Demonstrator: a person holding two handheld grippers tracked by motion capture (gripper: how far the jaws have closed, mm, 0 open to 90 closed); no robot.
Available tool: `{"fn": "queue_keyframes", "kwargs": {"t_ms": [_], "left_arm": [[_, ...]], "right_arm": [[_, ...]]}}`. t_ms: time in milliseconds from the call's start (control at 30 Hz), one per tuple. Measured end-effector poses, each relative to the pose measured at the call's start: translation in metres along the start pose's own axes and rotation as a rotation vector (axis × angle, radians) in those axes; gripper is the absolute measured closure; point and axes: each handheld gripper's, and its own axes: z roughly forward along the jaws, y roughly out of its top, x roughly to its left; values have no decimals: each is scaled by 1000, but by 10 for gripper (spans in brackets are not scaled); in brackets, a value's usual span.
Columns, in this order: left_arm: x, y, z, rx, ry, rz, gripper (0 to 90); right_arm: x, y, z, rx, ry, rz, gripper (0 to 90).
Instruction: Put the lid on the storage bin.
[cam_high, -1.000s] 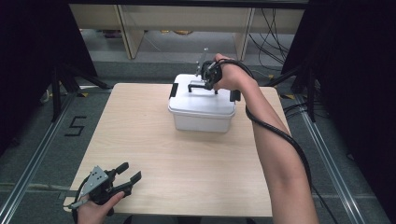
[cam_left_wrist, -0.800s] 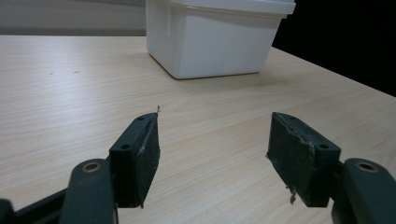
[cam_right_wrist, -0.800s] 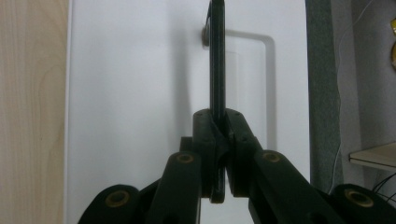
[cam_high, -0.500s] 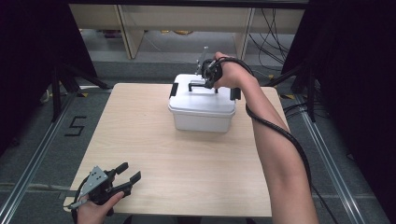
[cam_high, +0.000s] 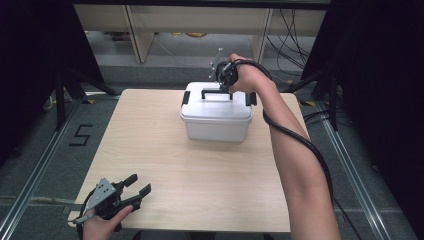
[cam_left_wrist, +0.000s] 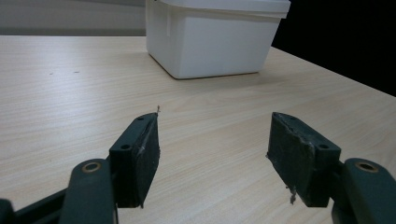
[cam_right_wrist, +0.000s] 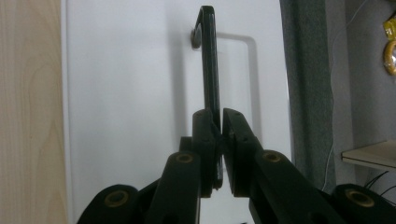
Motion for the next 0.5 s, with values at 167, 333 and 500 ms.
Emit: {"fn": "queue_keyframes", "kwargs": {"t_ms": [167,333,500], "left_arm": [[0,0,0,-3,0,-1,332],[0,0,0,-12,-4,-4,333],[-1,0,0,-5,-3,-9,333]], "right_arm": [[1,1,0,12,-16,15,844],[3,2,3,33,-14,17,844],[0,-1,2,19,-7,20,843]]}}
